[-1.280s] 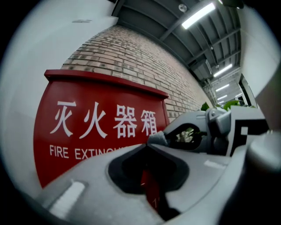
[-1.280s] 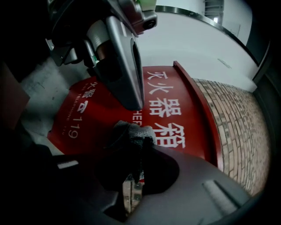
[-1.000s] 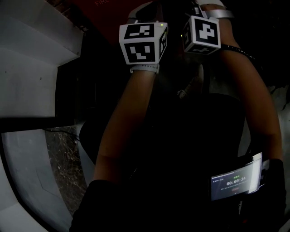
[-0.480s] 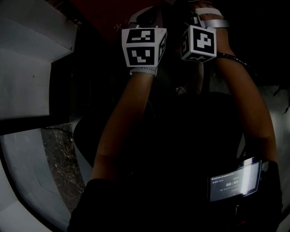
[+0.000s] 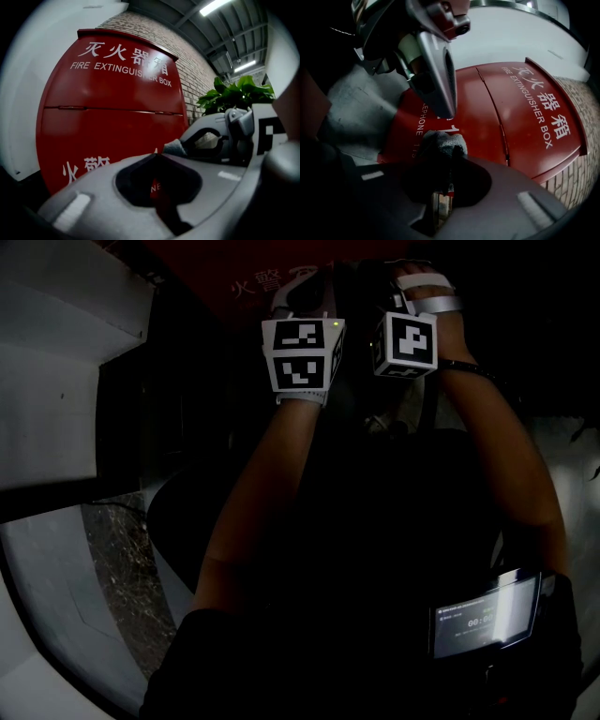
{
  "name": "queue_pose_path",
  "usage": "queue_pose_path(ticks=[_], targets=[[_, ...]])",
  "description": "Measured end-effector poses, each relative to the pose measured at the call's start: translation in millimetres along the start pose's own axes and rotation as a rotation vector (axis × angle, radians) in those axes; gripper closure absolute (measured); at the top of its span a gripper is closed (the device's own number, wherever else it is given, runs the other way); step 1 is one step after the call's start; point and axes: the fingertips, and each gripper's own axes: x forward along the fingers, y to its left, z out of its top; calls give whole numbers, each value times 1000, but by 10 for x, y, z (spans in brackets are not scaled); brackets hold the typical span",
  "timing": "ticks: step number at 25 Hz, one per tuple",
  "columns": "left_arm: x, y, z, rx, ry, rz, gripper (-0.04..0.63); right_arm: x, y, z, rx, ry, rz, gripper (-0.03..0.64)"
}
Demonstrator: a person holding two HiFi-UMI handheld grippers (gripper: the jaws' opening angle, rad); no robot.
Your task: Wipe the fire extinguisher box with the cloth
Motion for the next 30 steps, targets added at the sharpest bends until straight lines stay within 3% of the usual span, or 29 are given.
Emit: queue_pose_path(ticks=[4,12,30], targets=[[12,39,-235,46,-9,13,592,27,74,-8,5,0,-14,583],[32,-9,-576,33,-13,-3,592,164,499,-6,17,-9,78,583],[171,-123,-1239,41,119,-49,592,418,1215,-95,69,42,262,583]])
